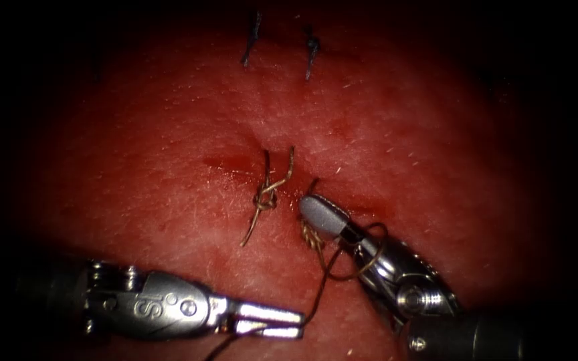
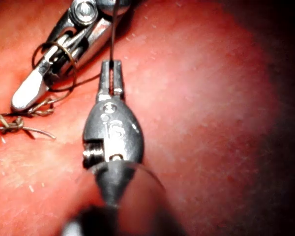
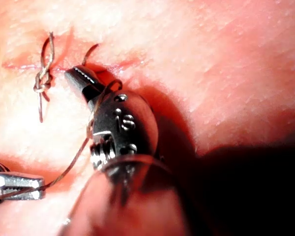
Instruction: Wound Closure
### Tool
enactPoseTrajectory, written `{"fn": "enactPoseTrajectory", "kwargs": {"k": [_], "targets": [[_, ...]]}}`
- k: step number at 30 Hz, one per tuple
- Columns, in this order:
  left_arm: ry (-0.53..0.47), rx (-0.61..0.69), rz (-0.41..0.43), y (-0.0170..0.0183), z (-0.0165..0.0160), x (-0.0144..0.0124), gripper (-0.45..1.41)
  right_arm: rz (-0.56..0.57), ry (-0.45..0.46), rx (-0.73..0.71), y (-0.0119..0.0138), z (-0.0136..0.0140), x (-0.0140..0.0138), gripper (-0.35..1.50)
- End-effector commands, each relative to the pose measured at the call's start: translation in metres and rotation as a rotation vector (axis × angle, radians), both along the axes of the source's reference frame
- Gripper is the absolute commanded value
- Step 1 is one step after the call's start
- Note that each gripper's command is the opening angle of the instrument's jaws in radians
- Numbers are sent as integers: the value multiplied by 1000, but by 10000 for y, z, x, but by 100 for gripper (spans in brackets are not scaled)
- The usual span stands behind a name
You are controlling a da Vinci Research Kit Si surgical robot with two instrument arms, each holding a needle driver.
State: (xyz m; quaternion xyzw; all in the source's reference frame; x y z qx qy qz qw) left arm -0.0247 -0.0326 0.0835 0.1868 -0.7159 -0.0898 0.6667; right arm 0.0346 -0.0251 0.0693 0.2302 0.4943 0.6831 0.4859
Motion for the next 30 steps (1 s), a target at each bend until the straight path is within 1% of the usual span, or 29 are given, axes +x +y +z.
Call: {"fn": "enactPoseTrajectory", "kwargs": {"k": [1,3,6,9,11,14,15,19,22,26,30], "targets": [[1,1,1,-7,6,-4,-45,4,-11,4,-4,7,5,-35],[1,-1,2,-9,7,-3,-45,13,-44,16,-2,10,-1,-35],[1,-1,3,-9,7,-2,-45,3,-51,10,-1,11,-7,-35],[-3,-5,5,-7,7,0,-45,5,-57,-43,1,9,-15,-35],[6,4,-10,-2,6,4,-45,1,-75,-87,0,5,-22,-35],[22,19,-44,12,0,17,-45,-14,-96,-138,0,0,-31,-35],[28,25,-56,19,-2,23,-45,-16,-100,-155,0,-1,-33,-35],[65,70,-109,72,-15,46,-45,-18,-105,-189,-4,-3,-32,-35],[84,70,-141,110,-20,55,-45,-22,-106,-215,-7,-5,-30,-35],[105,58,-183,158,-24,57,-45,-20,-100,-260,-9,-10,-29,-35],[137,66,-190,201,-16,51,-45,-27,-107,-301,-12,-16,-28,-35]]}}
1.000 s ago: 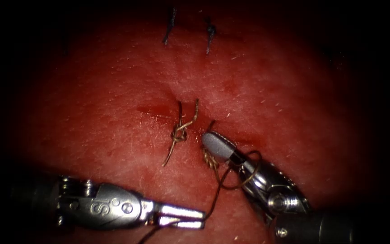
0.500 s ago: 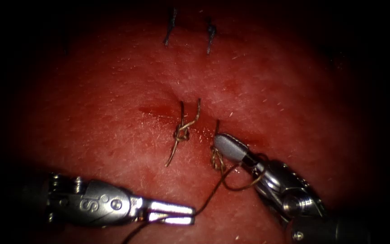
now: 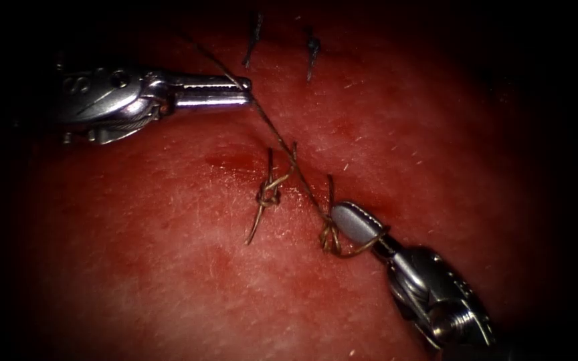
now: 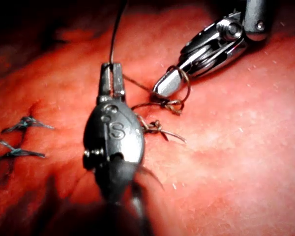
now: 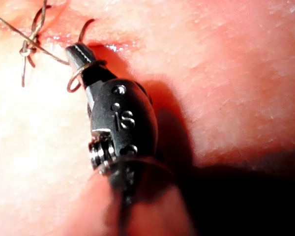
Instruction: Wound Closure
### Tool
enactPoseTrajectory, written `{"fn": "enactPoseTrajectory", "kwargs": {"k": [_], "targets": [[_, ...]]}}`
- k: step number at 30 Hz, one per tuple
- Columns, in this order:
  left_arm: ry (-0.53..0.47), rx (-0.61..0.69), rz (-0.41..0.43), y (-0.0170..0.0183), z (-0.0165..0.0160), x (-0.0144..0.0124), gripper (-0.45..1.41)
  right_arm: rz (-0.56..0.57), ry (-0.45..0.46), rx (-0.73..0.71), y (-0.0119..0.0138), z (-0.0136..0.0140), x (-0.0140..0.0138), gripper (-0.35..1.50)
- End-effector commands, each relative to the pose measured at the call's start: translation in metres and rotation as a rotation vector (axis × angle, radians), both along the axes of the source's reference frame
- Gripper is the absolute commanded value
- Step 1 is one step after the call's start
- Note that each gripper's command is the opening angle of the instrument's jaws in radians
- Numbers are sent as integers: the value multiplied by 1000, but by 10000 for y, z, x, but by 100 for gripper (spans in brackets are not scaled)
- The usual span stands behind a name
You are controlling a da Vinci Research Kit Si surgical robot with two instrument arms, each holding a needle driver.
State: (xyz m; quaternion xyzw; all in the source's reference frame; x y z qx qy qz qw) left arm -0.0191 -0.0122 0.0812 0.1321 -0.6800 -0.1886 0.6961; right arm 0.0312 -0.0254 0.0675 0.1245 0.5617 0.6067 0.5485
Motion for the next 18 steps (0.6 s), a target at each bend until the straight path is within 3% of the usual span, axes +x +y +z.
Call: {"fn": "enactPoseTrajectory", "kwargs": {"k": [1,6,12,13,18], "targets": [[8,6,3,6,9,-7,-45,-1,0,-2,-9,1,6,-35],[73,13,-21,80,59,-16,-45,-1,-8,-39,-20,-1,6,-35],[125,-2,-60,132,118,-19,-45,1,-13,-72,-28,0,5,-35],[142,2,-76,148,141,-17,-45,1,-13,-74,-31,-1,6,-35],[186,-4,-109,164,191,-20,-45,-2,-18,-86,-35,-5,9,-35]]}}
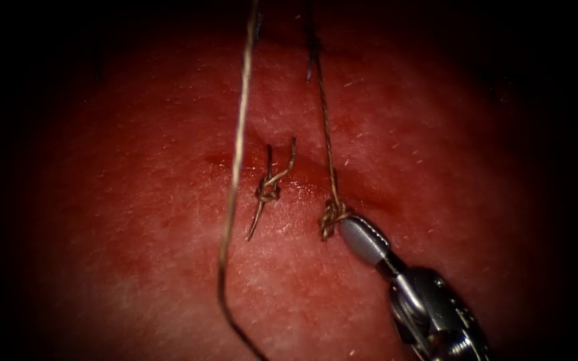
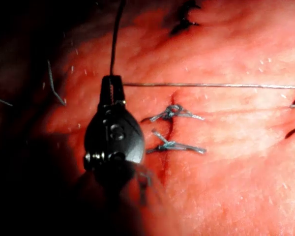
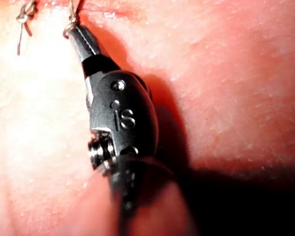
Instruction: Wound Closure
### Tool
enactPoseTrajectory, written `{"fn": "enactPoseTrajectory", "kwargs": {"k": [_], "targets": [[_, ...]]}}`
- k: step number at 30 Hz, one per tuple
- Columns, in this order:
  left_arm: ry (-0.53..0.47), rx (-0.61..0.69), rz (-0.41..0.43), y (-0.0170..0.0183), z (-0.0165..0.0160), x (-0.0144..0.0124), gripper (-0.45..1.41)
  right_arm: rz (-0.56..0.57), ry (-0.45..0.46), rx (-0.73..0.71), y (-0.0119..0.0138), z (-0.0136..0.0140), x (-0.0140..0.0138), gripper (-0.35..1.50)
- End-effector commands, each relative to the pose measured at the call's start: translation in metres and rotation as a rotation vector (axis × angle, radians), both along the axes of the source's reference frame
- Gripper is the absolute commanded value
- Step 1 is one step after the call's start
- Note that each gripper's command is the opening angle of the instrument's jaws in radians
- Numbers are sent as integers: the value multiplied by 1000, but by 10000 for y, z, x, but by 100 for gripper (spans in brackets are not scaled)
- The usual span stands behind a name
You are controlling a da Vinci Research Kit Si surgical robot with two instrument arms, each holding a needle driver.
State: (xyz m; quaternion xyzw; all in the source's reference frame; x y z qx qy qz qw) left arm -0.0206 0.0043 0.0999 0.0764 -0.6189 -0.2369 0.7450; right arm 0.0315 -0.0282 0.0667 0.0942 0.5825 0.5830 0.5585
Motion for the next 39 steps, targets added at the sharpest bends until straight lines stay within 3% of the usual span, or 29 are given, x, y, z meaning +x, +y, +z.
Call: {"fn": "enactPoseTrajectory", "kwargs": {"k": [1,9,21,27,30,35,36,37,39], "targets": [[8,-5,-6,-2,12,-7,-45,-1,3,0,-8,2,7,-35],[4,-20,-13,-7,40,-20,-45,-3,-2,-6,-15,-1,9,-35],[-8,-59,-99,65,15,-12,-45,2,-8,-10,-21,0,10,-35],[-28,-72,-65,41,20,-25,-45,-11,-47,-83,-15,-3,5,-35],[-39,-73,-41,22,15,-24,-45,-61,10,-125,-6,-8,-4,-35],[-63,-63,-13,-1,-3,-9,-45,-187,-154,-310,14,-17,-22,-35],[-67,-61,-9,-4,-7,-5,-45,-238,-213,-344,18,-19,-26,-32],[-72,-58,-3,-8,-11,-1,-45,-285,-268,-372,23,-23,-30,0],[-78,-53,4,-14,-18,4,-45,-348,-340,-442,30,-27,-32,41]]}}
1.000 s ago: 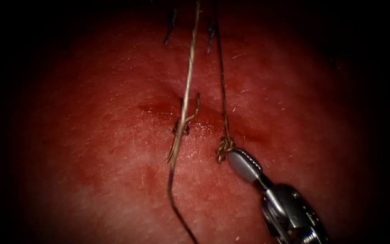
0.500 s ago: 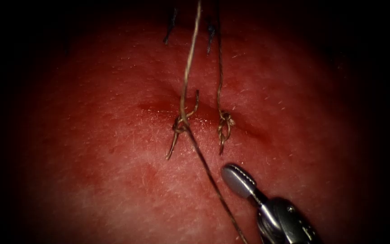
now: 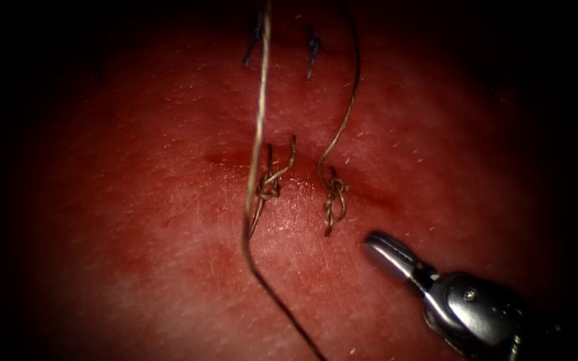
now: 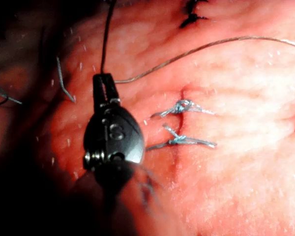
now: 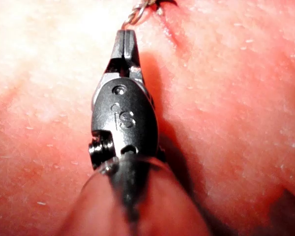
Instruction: Wound Closure
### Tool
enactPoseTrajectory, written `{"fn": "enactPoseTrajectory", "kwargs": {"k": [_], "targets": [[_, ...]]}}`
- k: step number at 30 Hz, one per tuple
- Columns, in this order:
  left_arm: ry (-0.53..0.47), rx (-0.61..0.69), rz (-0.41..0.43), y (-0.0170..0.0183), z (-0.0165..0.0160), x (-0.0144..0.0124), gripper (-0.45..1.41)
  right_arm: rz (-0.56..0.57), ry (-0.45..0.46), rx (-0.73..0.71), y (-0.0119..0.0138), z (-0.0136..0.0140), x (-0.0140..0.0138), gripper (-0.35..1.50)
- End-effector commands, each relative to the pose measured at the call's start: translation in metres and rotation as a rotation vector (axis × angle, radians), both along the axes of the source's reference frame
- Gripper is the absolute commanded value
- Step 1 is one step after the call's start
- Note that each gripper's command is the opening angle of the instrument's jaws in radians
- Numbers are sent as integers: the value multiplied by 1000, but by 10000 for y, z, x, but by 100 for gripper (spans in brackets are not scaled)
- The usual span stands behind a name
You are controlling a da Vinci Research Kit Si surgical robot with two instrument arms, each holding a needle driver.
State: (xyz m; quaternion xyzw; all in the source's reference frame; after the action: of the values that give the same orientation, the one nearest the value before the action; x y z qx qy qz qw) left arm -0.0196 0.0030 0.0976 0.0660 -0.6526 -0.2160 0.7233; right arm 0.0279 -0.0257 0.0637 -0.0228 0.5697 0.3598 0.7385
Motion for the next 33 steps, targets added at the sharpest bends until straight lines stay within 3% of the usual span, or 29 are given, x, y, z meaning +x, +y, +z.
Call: {"fn": "enactPoseTrajectory", "kwargs": {"k": [1,3,4,5,6,8,13,14,18,23,33], "targets": [[-6,3,6,-5,1,-3,-45,-52,-54,-66,7,1,5,42],[-11,6,12,-12,-6,1,-45,-102,-110,-105,10,-2,8,37],[-16,2,21,-23,-12,5,-45,-169,-182,-164,15,-1,16,47],[-21,4,29,-33,-19,9,-45,-224,-260,-254,20,2,27,78],[-24,5,33,-38,-22,10,-45,-251,-293,-288,23,4,33,94],[-31,7,42,-46,-29,14,-45,-311,-336,-287,28,9,47,108],[-37,13,52,-65,-45,30,-45,-374,-407,-375,36,16,62,98],[-34,17,53,-70,-51,39,-45,-407,-434,-391,38,18,60,88],[-32,27,49,-73,-62,58,-45,-433,-436,-395,39,19,46,84],[-36,28,40,-79,-67,72,-45,-452,-423,-396,33,11,30,106],[-52,36,38,-119,-99,100,-45,-459,-424,-389,48,20,21,113]]}}
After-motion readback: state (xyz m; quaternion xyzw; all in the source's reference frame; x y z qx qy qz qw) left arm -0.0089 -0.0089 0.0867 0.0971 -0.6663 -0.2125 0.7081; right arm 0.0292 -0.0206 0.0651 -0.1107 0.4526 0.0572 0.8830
